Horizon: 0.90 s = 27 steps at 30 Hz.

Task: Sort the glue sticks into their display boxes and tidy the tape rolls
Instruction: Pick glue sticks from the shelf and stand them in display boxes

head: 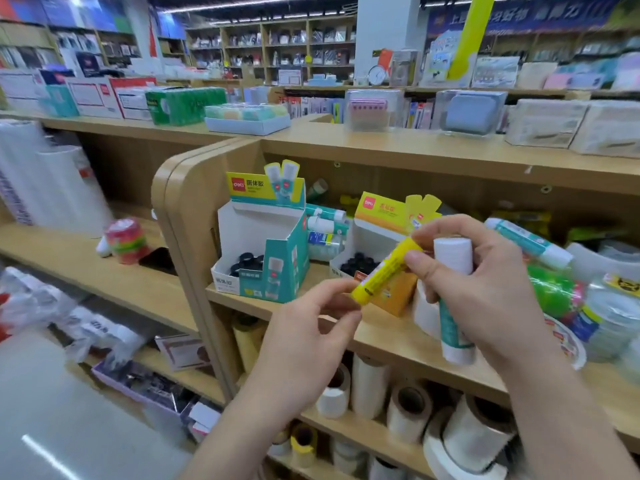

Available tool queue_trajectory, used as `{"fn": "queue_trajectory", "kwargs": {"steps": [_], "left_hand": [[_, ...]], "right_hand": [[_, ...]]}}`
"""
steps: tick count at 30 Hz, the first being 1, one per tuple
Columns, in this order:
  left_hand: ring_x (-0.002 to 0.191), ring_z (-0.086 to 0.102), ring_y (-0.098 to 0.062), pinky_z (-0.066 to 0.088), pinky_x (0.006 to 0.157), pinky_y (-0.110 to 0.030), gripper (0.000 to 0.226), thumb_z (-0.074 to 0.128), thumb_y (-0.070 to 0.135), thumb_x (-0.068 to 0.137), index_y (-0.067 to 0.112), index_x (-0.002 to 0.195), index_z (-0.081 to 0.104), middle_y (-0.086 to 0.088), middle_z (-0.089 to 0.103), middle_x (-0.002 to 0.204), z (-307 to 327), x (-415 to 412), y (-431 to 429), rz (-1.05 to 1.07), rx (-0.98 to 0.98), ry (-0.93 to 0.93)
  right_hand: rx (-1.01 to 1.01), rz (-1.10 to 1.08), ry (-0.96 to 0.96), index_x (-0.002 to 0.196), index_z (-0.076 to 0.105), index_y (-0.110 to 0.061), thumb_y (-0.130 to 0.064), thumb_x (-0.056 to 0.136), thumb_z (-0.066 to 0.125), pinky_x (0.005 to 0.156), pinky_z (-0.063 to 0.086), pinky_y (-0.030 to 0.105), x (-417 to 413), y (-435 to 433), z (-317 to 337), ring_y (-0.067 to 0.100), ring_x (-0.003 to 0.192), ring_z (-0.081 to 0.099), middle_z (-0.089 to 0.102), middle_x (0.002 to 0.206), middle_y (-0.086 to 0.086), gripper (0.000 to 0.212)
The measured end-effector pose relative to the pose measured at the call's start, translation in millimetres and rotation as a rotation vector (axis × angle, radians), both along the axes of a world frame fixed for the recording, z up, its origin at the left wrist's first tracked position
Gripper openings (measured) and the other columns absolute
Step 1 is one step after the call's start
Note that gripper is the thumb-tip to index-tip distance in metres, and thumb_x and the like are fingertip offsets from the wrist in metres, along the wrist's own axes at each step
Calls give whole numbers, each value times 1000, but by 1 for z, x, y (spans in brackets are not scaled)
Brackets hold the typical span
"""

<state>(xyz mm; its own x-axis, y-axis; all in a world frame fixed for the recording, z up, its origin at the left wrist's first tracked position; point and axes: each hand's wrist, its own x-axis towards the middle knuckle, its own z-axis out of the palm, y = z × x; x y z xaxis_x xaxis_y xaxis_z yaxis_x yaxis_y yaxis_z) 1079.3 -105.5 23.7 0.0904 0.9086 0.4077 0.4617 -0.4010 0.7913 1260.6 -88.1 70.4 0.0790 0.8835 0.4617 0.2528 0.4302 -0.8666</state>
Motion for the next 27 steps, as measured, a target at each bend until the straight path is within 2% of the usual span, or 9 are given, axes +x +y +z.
{"fn": "queue_trajectory", "kwargs": {"steps": [3,5,7,9,13,20,22,23,27], "left_hand": [[113,50,-3,42,99,-22,40,58,23,93,32,131,53,19,57,128,-13,6,33,54,166,409],[126,38,-9,30,107,-24,51,49,26,96,29,145,36,15,39,147,-19,11,57,46,174,562],[129,31,-12,30,108,-28,57,43,30,99,31,151,19,14,29,152,-23,14,76,26,140,632],[123,36,-14,38,102,-33,55,44,31,98,31,149,23,11,41,142,-27,13,89,-11,126,703],[86,54,-19,53,63,-34,35,69,22,85,24,118,60,7,65,95,-36,3,97,-67,285,703],[67,53,-17,48,46,-32,31,49,32,89,19,111,68,9,65,75,-36,-5,89,-160,420,663],[66,53,-18,48,48,-33,30,46,33,93,19,105,70,8,65,75,-34,-3,88,-175,458,631],[68,53,-19,48,52,-34,30,46,33,95,19,101,71,8,66,78,-32,-2,87,-191,480,604],[75,54,-20,44,69,-31,27,48,30,94,19,98,72,8,68,90,-28,-1,95,-250,494,516]], "right_hand": [[51,-171,-56,87,68,-27,-14,78,79,61,58,46,12,19,5,22,70,65,67,83,-3,19],[76,-243,-117,88,68,-27,-16,78,79,64,58,47,17,30,7,20,72,65,67,83,-6,19],[82,-304,-201,88,67,-29,-19,78,79,66,57,42,20,40,6,14,74,63,66,83,-11,18],[80,-351,-262,84,67,-30,-21,77,79,62,54,35,20,47,4,11,72,61,65,80,-12,16],[45,-409,-363,78,67,-31,-25,74,80,56,42,16,21,57,-2,4,71,58,64,75,-16,15],[-9,-389,-543,78,67,-32,-25,76,77,69,48,28,10,58,0,3,71,60,59,66,-23,13],[-18,-401,-601,77,67,-32,-24,76,76,61,46,28,7,59,1,3,59,57,54,54,-20,13],[-28,-404,-621,76,67,-33,-23,75,76,56,40,19,6,59,1,0,54,54,52,50,-20,13],[-96,-422,-654,71,66,-35,-20,74,75,52,34,10,2,56,2,-5,55,50,57,58,-21,18]]}}
